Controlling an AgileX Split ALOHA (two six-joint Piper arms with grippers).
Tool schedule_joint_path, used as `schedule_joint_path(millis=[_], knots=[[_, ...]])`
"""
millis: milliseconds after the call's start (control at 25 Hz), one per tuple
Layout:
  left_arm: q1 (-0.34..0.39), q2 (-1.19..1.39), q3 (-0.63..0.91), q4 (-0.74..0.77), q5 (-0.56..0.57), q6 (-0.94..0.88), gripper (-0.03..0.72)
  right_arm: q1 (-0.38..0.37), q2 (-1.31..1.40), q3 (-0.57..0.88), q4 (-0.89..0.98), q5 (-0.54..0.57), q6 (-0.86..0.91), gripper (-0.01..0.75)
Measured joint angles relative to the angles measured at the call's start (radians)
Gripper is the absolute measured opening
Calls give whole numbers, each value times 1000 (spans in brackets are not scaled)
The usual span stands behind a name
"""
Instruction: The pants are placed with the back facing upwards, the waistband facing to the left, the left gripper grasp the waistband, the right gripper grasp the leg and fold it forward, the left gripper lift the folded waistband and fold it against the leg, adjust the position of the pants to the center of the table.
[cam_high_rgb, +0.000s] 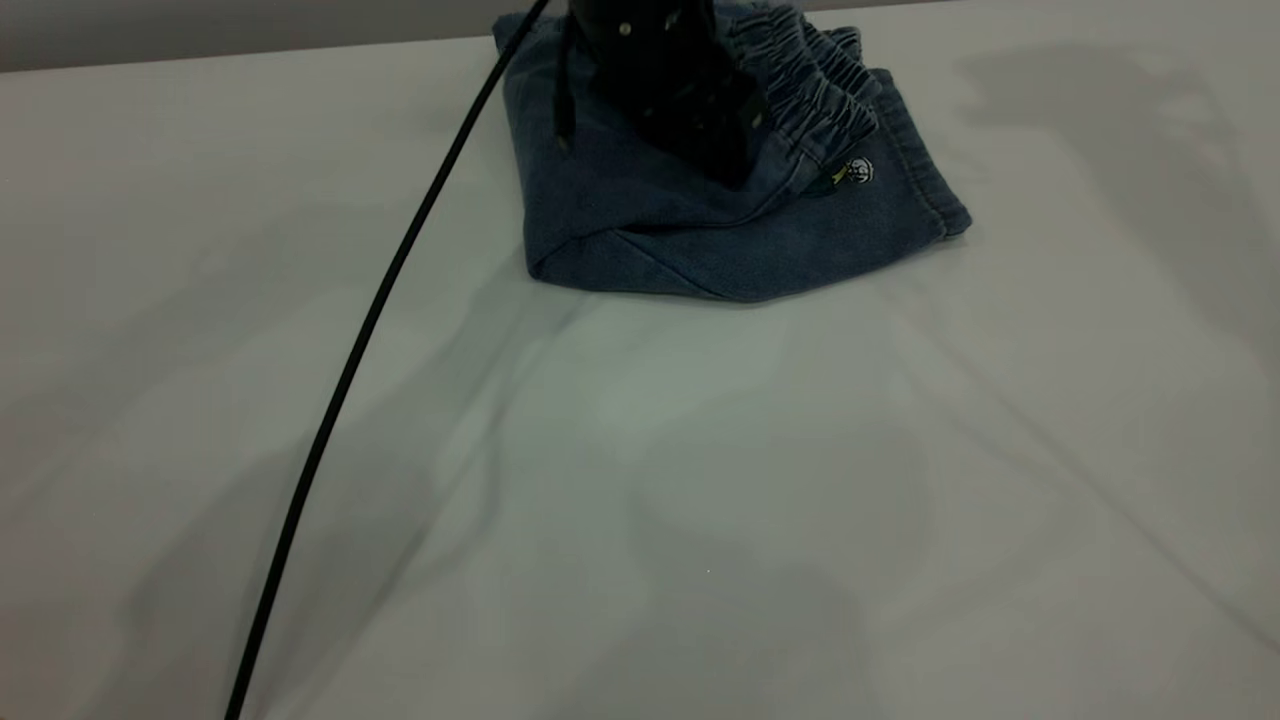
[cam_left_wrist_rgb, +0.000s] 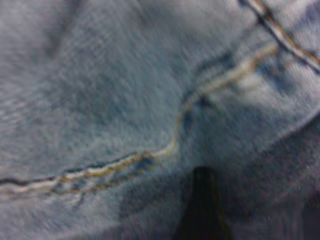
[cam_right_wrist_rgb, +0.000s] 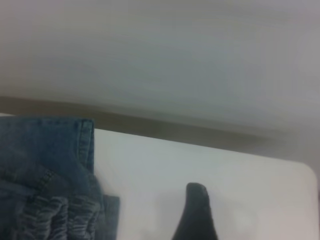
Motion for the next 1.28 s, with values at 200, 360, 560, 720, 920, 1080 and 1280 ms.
schedule_joint_path(millis=[200, 360, 560, 720, 920, 1080, 1280], knots=[[0, -9, -1, -2, 203, -1, 499, 0, 0, 0, -5, -1, 1, 477], [0, -30, -1, -3, 327, -5, 499, 0, 0, 0, -5, -1, 2, 477], [0, -84, -69, -5, 327, -26, 499, 0, 0, 0, -5, -2, 1, 477], [0, -107, -157, 0, 326, -26, 499, 0, 0, 0, -5, -2, 1, 477], [0, -87, -185, 67, 323, -24, 499, 0, 0, 0, -5, -2, 2, 477], [1, -41, -185, 121, 319, -23, 499, 0, 0, 0, -5, -2, 2, 477], [1, 31, -185, 100, 210, -22, 499, 0, 0, 0, -3, -2, 2, 477]])
